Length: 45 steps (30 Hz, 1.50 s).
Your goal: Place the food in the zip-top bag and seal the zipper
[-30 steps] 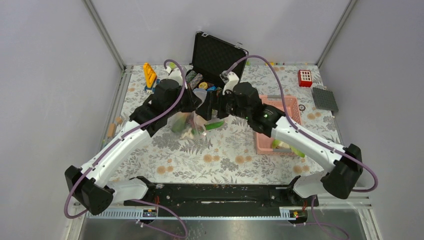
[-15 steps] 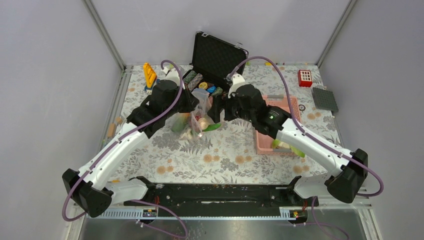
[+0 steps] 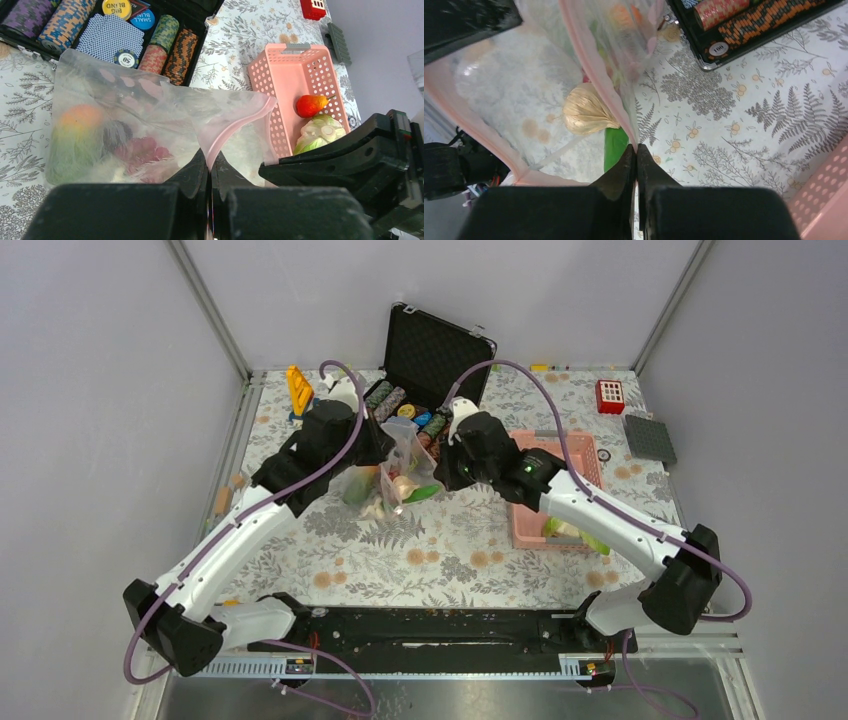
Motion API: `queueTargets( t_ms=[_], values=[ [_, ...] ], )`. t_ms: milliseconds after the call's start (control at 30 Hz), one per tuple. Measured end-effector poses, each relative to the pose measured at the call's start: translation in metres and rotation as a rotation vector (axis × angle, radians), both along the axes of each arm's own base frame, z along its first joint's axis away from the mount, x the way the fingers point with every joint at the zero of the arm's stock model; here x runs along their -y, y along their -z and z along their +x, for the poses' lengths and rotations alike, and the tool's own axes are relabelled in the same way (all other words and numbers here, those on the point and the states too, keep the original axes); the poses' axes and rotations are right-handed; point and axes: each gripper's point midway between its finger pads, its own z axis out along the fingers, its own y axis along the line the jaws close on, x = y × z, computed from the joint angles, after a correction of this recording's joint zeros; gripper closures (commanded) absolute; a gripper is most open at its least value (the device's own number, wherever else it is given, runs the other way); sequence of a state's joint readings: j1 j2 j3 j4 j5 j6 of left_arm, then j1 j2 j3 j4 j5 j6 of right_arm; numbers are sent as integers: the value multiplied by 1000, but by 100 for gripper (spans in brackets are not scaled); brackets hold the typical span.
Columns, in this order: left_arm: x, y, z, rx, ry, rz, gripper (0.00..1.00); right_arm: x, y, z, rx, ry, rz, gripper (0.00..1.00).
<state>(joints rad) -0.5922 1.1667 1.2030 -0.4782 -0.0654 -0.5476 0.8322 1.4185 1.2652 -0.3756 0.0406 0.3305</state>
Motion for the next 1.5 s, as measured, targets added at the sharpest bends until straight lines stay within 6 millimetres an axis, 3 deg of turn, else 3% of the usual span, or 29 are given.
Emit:
queueTargets(
  t_ms=[167,300,433,567,767,867,1033,1133,1233,1333,1467,1500],
  values=[
    [-9,-3,2,27,-19,34,100,-15,-26,-7,5,-79,70,100],
    [-32,-4,-1,51,-90,107,100,-33,-68,-20,10,-194,176,100],
    [-55,-16,-9,93,-149,141,100,-45,-111,-36,18,-308,284,100],
    [-70,-33,-20,143,-180,135,100,-48,-141,-47,3,-379,369,100],
    [-83,-54,-31,205,-209,101,100,-48,-149,-51,-81,-410,447,100],
    [-87,-60,-36,223,-213,91,100,-51,-134,-50,-152,-417,466,99],
    [-86,-60,-39,223,-190,96,100,-45,-78,-46,-242,-345,390,93],
    [-73,-43,-35,183,-137,115,100,-32,-38,-35,-262,-234,313,91],
    [-53,-13,-24,110,-75,146,100,-14,-10,-27,-277,-131,264,82],
    [-35,14,-12,44,-26,168,100,8,14,-19,-306,-25,222,58],
    [-16,40,0,-20,22,178,100,46,45,-8,-366,124,161,8],
    [-13,45,2,-32,31,178,100,56,49,-5,-371,158,144,1]
  ],
)
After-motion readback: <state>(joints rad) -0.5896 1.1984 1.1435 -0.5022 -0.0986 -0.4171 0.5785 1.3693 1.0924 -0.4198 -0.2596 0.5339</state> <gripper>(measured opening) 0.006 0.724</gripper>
